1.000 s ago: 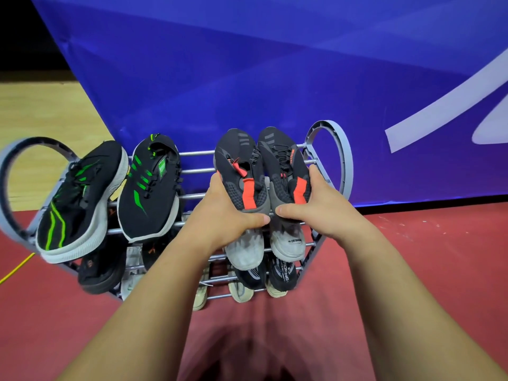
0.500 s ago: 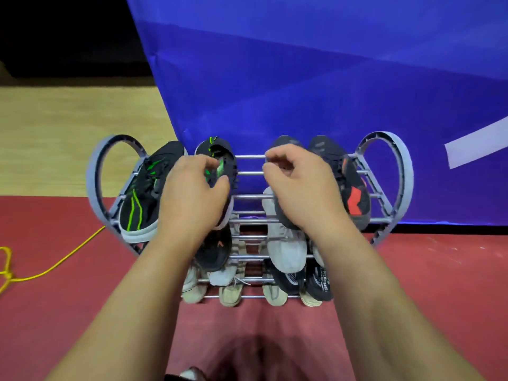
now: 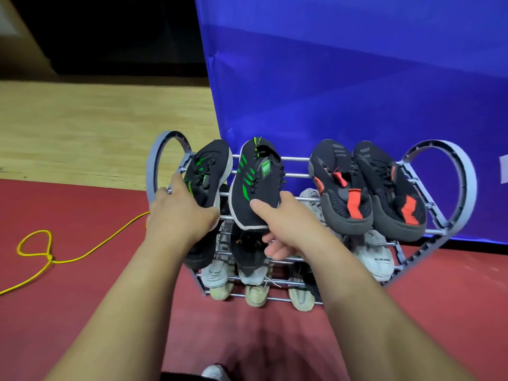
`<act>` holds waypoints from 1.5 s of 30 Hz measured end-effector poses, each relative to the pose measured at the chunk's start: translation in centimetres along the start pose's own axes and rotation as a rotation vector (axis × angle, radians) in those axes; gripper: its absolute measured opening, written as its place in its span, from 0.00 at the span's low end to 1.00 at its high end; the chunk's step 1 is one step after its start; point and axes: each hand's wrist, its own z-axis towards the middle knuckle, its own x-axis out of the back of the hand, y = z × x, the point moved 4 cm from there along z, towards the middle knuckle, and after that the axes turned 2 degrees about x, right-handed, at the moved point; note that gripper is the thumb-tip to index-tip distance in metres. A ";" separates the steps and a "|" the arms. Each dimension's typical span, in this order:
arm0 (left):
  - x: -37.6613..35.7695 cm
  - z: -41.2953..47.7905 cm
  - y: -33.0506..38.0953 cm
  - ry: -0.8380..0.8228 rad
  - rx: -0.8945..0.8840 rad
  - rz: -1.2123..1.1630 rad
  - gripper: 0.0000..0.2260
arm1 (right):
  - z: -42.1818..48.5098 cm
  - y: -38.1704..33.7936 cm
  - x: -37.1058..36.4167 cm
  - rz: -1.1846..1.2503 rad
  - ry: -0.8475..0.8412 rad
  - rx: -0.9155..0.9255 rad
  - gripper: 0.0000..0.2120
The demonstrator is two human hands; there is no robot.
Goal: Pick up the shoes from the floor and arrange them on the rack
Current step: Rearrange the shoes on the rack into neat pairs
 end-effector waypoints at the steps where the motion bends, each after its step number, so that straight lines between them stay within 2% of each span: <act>1: -0.1 0.2 -0.2 -0.021 -0.014 -0.034 0.39 | 0.2 0.1 -0.5 0.054 -0.004 -0.011 0.28; 7: -0.9 0.5 -0.1 -0.015 -0.093 -0.092 0.30 | 0.5 0.8 -1.2 0.313 0.049 -0.020 0.14; 14: -2.2 0.8 1.1 0.002 -0.162 -0.148 0.28 | 0.5 1.3 -0.9 0.457 0.038 -0.001 0.17; 18: -2.3 0.6 1.2 0.012 -0.171 -0.109 0.29 | 0.8 1.6 -0.5 0.447 0.047 -0.015 0.19; 21: -2.3 0.7 0.9 0.007 -0.181 -0.141 0.32 | 0.7 2.2 -0.5 0.361 0.006 -0.099 0.16; 25: -2.6 0.9 0.1 -0.057 -0.143 -0.167 0.45 | 0.8 3.0 -1.0 0.153 -0.025 -0.173 0.21; 29: -2.9 1.1 -0.3 -0.140 -0.108 -0.184 0.55 | 1.2 3.1 -1.1 0.177 0.042 -0.088 0.21; 32: -2.8 1.5 -0.6 -0.167 -0.104 -0.167 0.55 | 1.2 3.3 -1.1 0.179 0.044 -0.080 0.19; 36: -2.5 1.4 -0.4 -0.164 -0.131 -0.157 0.50 | 1.3 3.4 -1.1 0.184 0.037 -0.066 0.20; 45: -2.2 1.3 -0.3 -0.182 -0.107 -0.143 0.50 | 1.3 3.3 -1.2 0.197 0.037 -0.063 0.19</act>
